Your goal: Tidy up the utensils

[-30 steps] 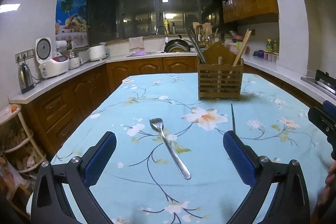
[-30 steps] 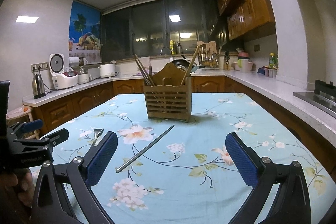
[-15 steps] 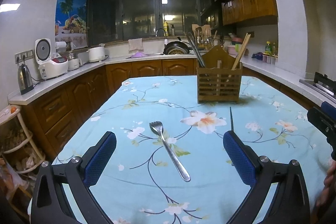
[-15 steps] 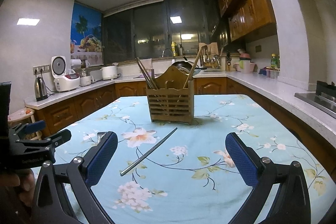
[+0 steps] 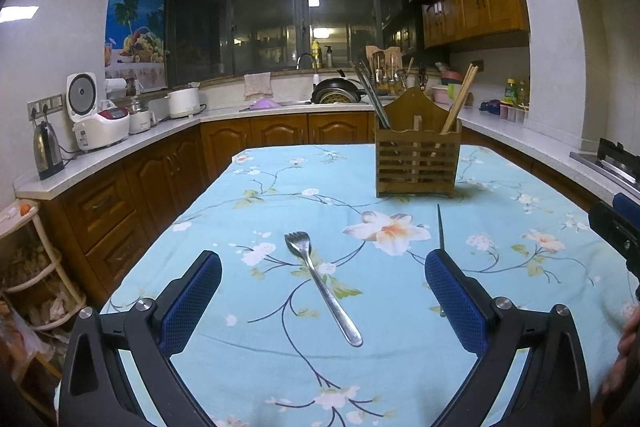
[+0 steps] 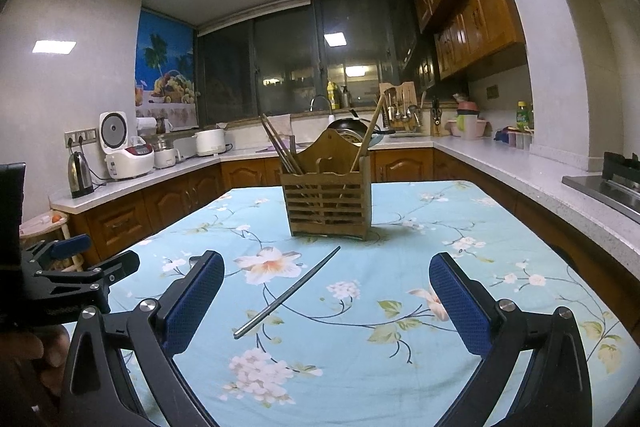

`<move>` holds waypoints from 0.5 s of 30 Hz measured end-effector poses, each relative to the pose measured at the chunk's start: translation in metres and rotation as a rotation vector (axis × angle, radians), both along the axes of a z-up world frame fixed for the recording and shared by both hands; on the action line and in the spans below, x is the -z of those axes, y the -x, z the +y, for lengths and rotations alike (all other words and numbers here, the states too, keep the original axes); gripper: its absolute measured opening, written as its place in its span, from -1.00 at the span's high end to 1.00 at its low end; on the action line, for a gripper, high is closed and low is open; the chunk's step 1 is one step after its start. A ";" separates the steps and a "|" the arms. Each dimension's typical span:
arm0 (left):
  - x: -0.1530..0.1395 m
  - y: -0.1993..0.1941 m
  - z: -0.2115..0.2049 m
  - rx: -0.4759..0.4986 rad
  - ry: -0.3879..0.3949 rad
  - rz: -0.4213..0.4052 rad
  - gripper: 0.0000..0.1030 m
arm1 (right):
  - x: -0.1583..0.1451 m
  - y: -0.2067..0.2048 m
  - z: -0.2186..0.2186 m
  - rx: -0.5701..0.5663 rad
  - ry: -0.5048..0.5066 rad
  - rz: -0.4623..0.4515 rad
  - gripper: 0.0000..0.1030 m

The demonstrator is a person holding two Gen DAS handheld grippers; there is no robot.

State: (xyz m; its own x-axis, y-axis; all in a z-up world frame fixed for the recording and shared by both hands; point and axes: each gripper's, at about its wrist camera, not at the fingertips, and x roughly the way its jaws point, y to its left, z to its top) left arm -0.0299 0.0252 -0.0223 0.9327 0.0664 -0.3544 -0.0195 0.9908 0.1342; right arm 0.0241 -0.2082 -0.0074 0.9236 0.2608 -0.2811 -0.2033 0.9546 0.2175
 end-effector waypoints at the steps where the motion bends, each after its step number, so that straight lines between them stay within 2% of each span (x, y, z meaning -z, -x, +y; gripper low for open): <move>1: 0.000 0.000 0.000 -0.001 0.000 0.001 -0.99 | 0.000 0.000 0.001 -0.001 0.000 0.000 -1.00; 15: -0.002 0.002 -0.004 0.004 0.003 0.003 -0.99 | -0.002 0.002 0.003 0.000 -0.003 -0.001 -1.00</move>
State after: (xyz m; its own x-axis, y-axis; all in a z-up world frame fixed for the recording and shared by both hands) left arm -0.0316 0.0211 -0.0207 0.9318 0.0613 -0.3577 -0.0148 0.9912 0.1312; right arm 0.0217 -0.2053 -0.0055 0.9238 0.2620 -0.2792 -0.2040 0.9539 0.2199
